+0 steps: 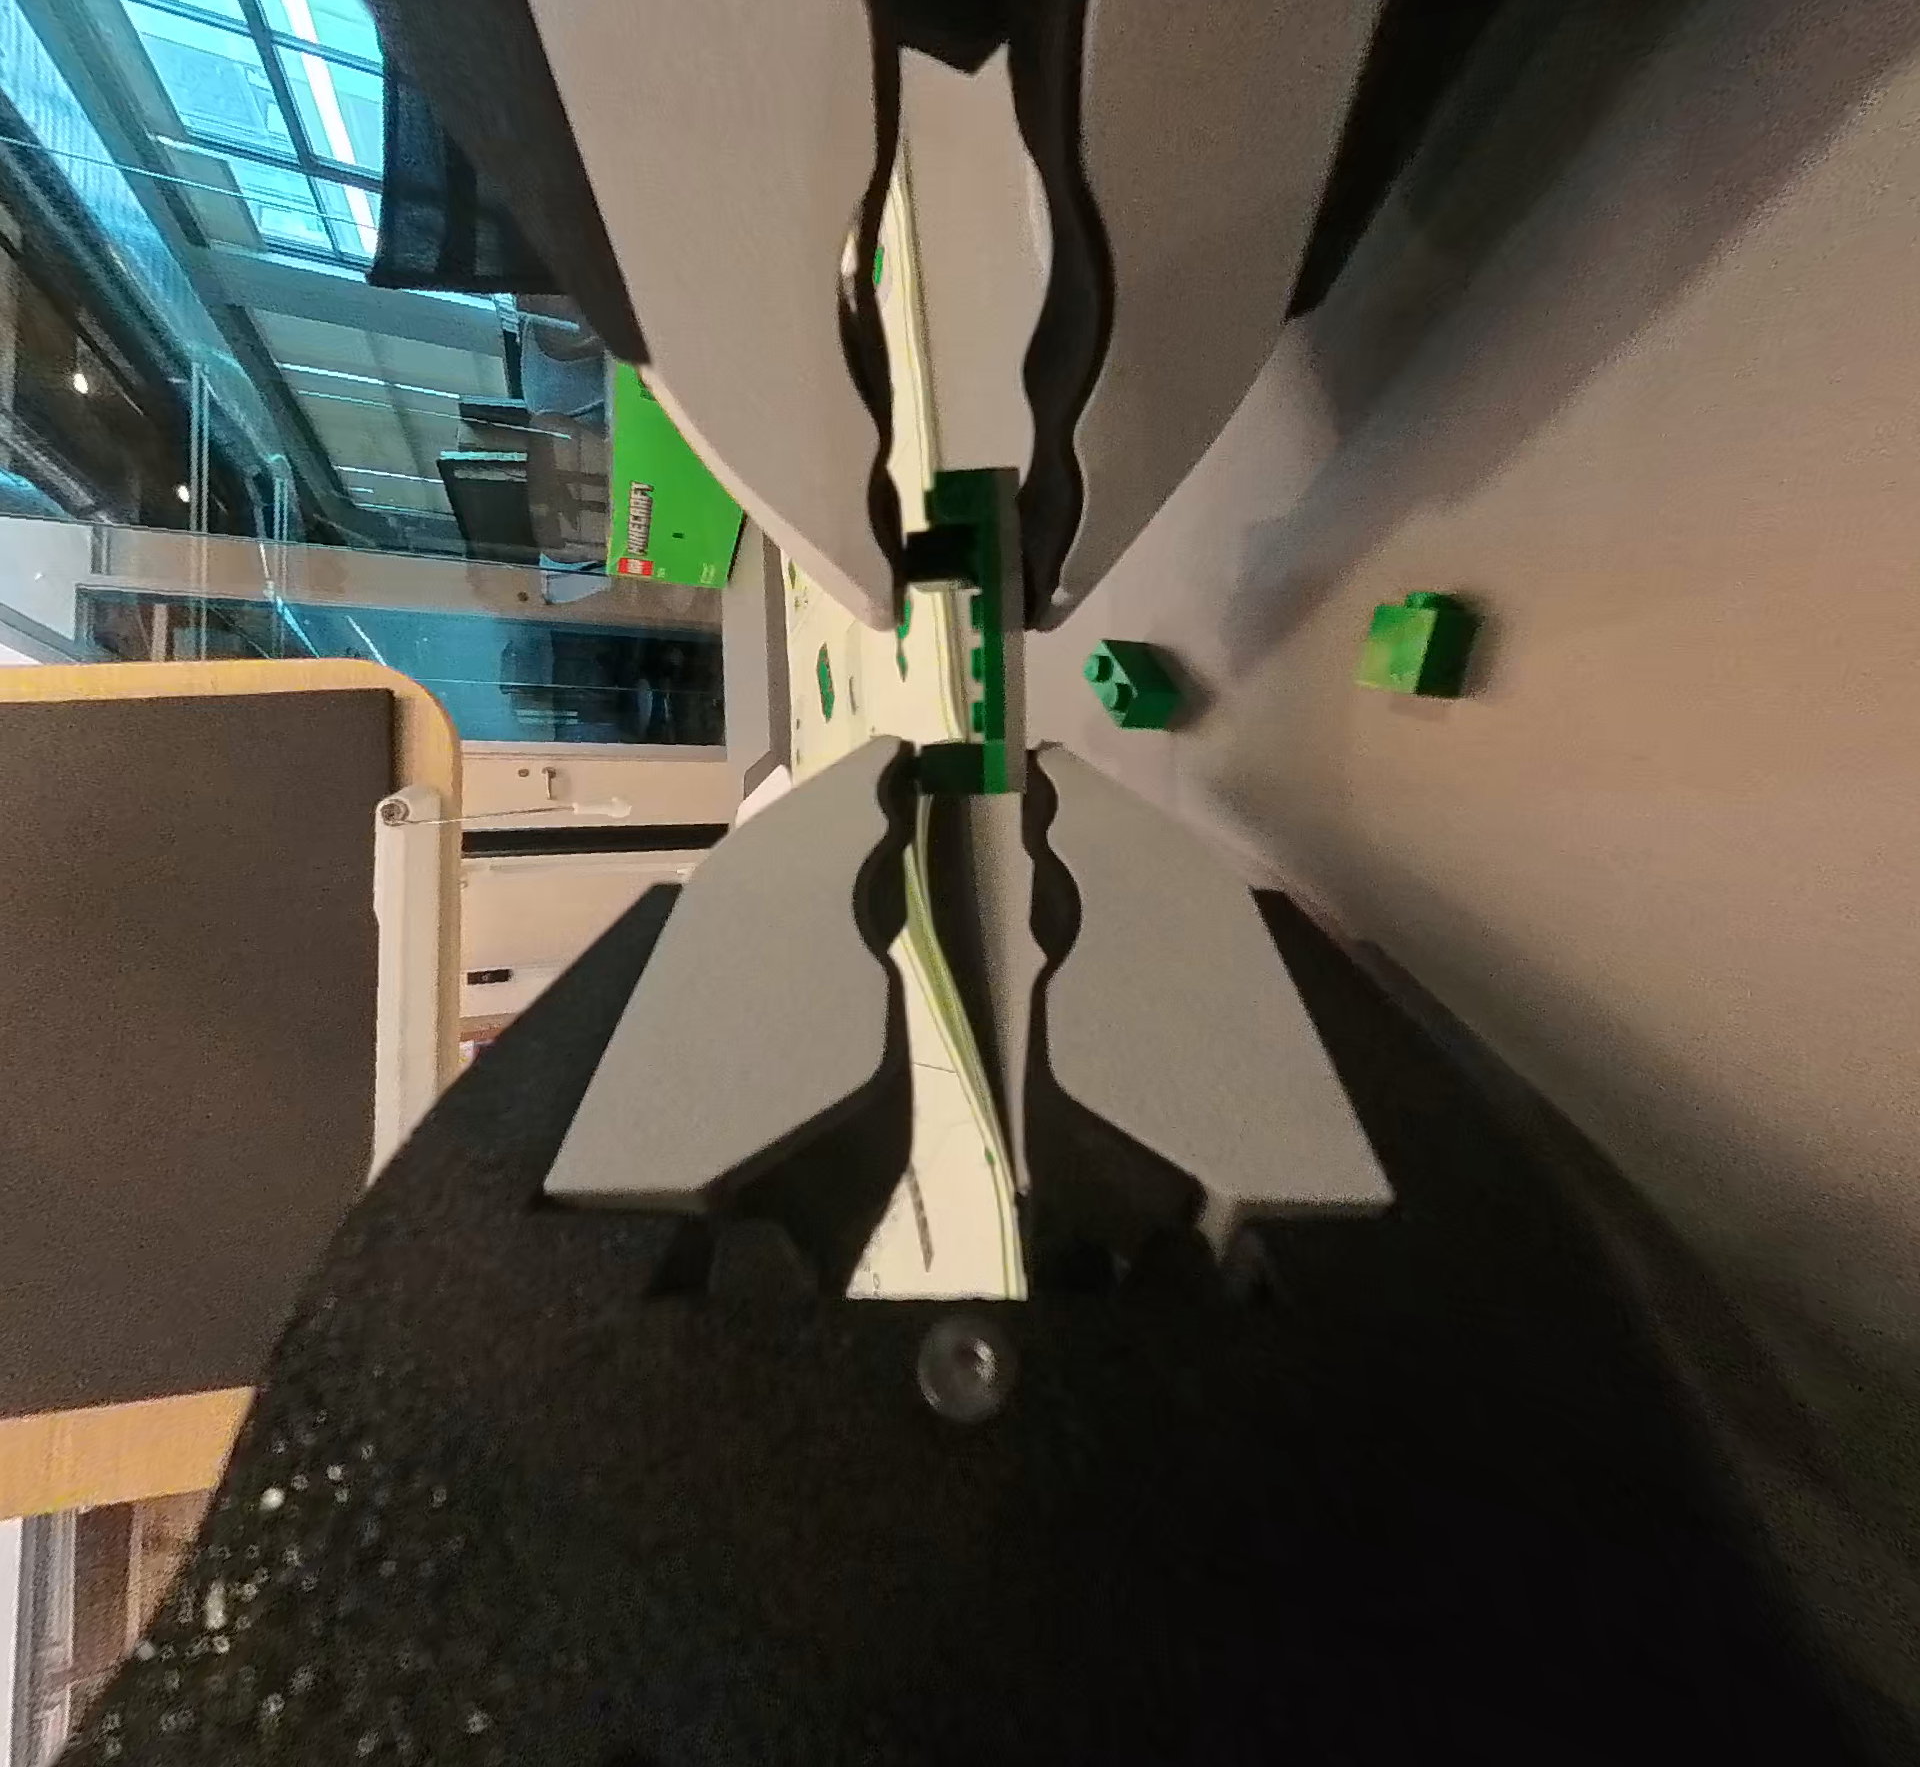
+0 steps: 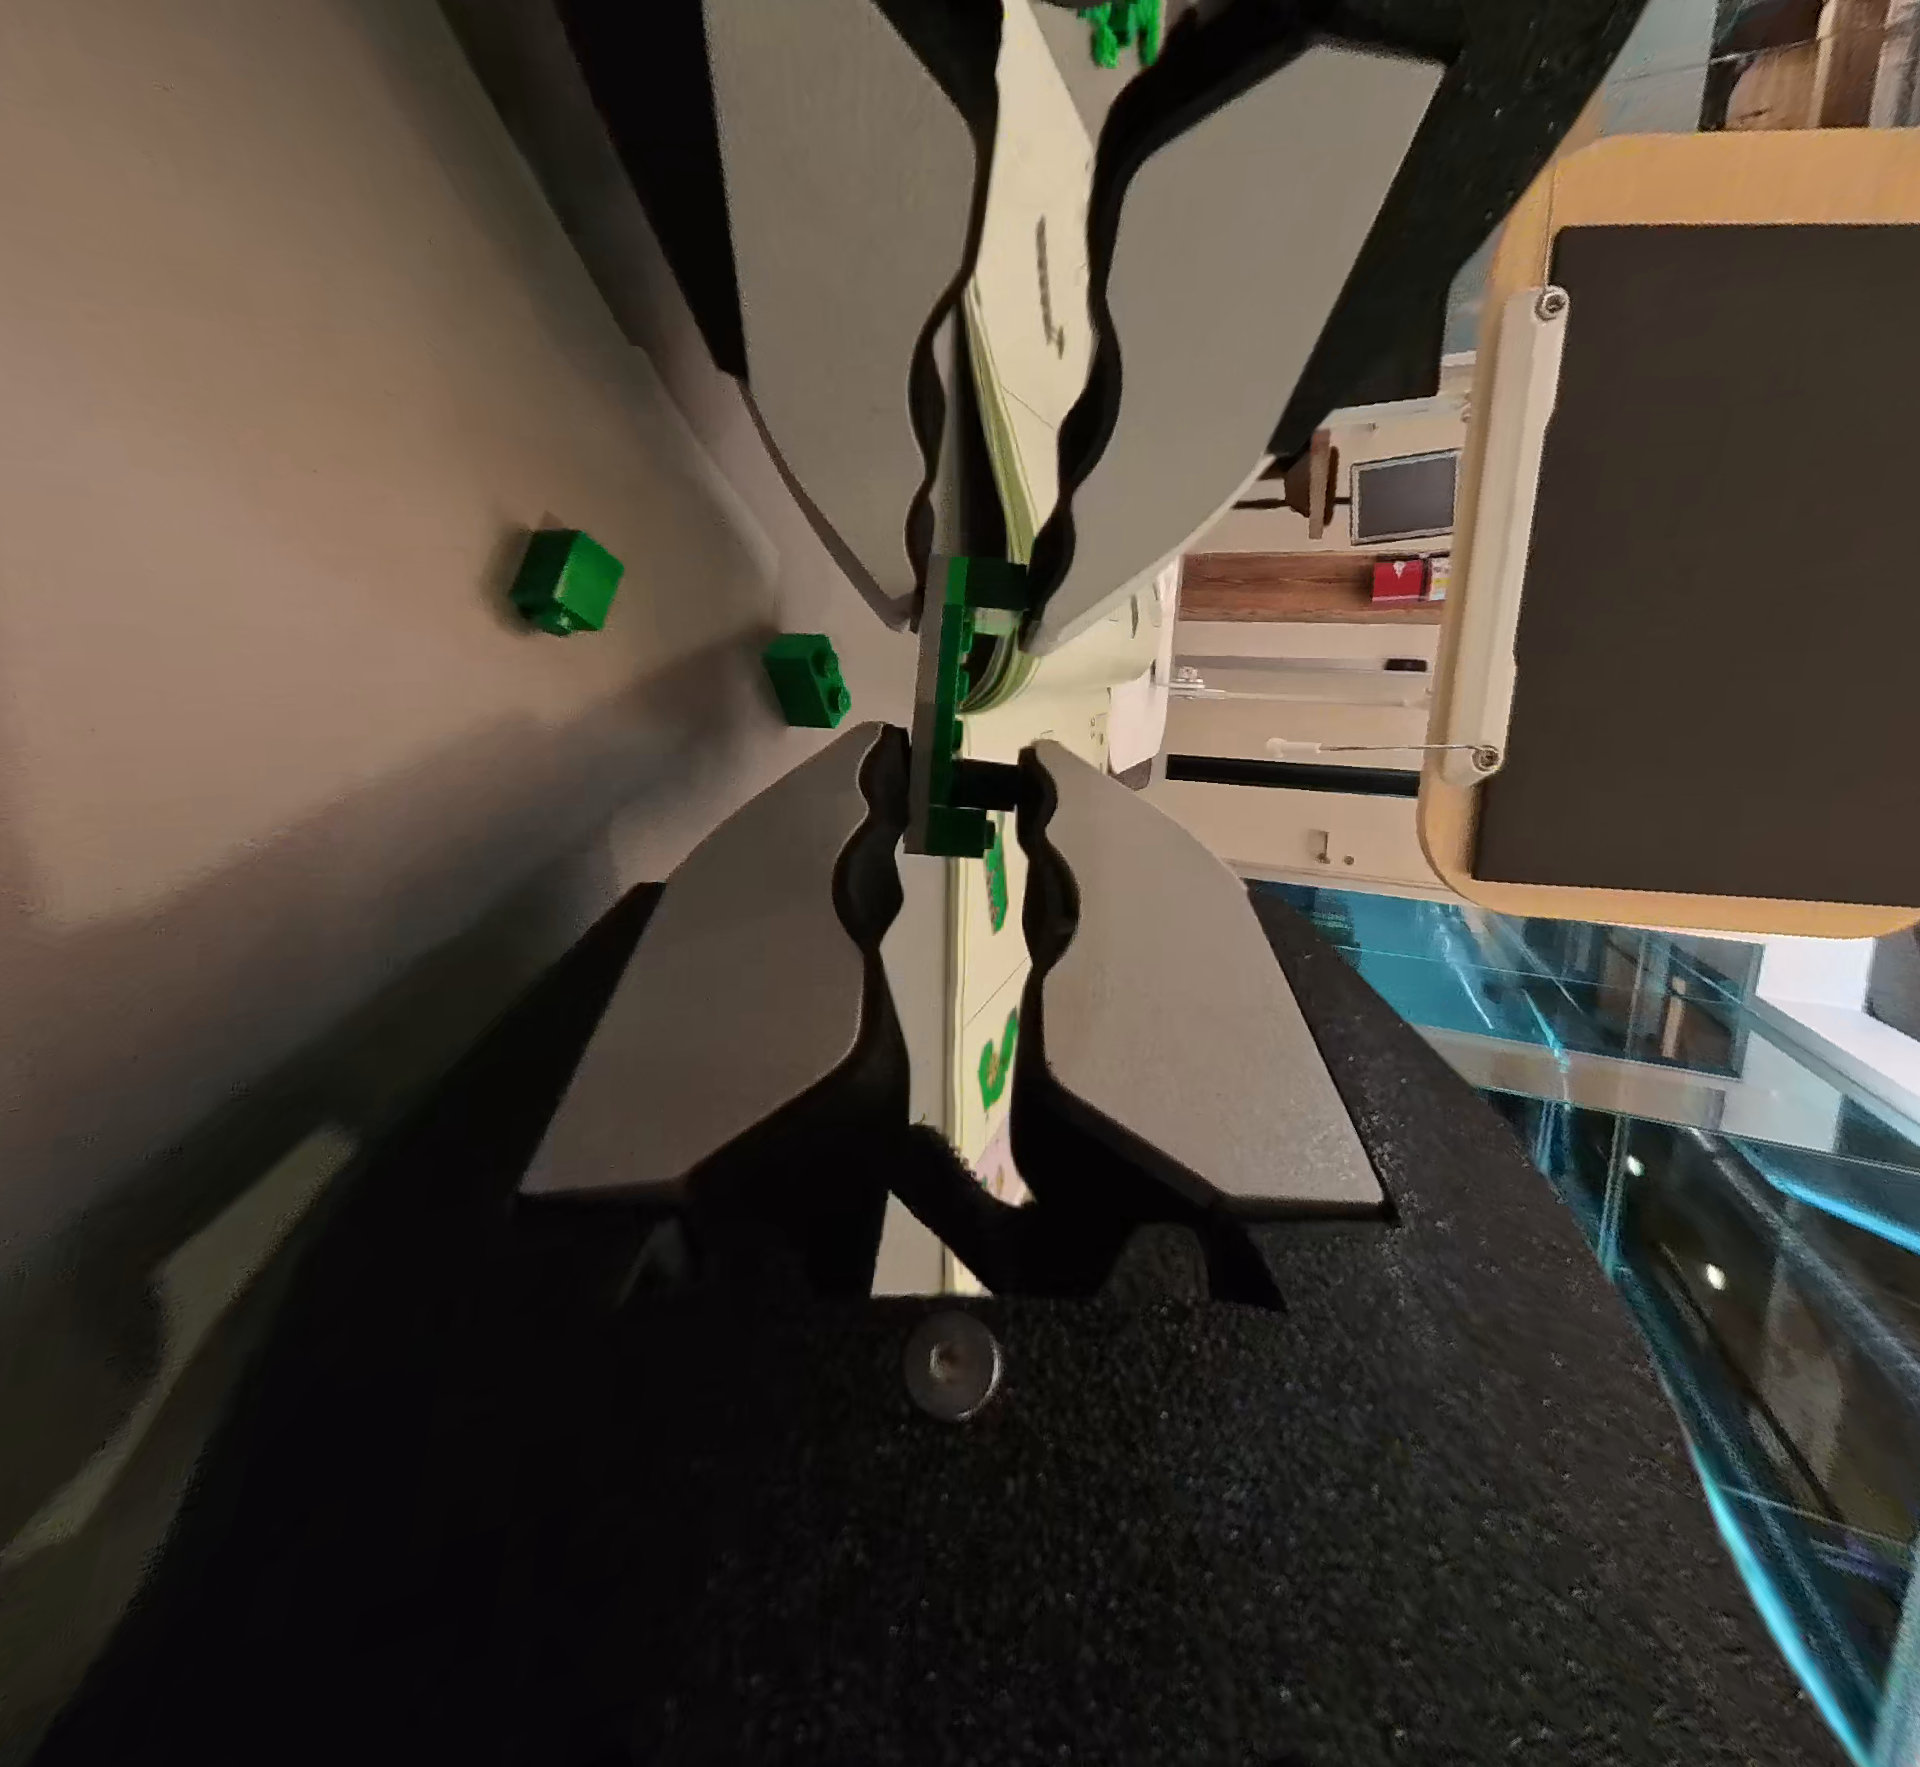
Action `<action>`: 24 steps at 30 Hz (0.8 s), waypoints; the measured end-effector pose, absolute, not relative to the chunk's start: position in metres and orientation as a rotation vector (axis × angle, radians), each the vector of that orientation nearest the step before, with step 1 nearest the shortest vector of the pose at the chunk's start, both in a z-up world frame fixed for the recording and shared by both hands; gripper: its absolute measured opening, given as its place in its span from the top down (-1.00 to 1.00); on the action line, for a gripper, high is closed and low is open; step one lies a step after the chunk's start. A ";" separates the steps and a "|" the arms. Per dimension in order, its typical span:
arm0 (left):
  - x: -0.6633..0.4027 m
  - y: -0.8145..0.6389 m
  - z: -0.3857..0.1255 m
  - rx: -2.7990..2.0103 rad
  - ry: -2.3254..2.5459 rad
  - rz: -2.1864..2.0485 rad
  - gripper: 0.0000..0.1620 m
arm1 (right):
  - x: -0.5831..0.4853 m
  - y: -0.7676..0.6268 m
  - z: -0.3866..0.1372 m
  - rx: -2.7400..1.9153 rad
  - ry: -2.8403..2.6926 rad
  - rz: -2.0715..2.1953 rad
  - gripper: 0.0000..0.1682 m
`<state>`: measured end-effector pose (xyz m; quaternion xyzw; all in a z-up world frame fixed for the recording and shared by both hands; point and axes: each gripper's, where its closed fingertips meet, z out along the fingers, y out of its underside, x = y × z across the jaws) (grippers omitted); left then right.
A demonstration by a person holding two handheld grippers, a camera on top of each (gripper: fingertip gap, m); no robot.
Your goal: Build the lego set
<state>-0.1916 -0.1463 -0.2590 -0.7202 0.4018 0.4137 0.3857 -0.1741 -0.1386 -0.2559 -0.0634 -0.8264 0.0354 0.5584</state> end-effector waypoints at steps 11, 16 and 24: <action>-0.187 -0.146 -0.267 -1.883 1.000 0.931 0.76 | -0.172 -0.142 -0.260 -0.388 -2.010 0.410 0.70; -0.184 -0.146 -0.267 -1.890 0.992 0.901 0.76 | -0.171 -0.141 -0.257 -0.437 -2.007 0.490 0.61; -0.183 -0.146 -0.268 -1.886 1.001 0.885 0.76 | -0.162 -0.140 -0.257 -0.435 -2.044 0.595 0.67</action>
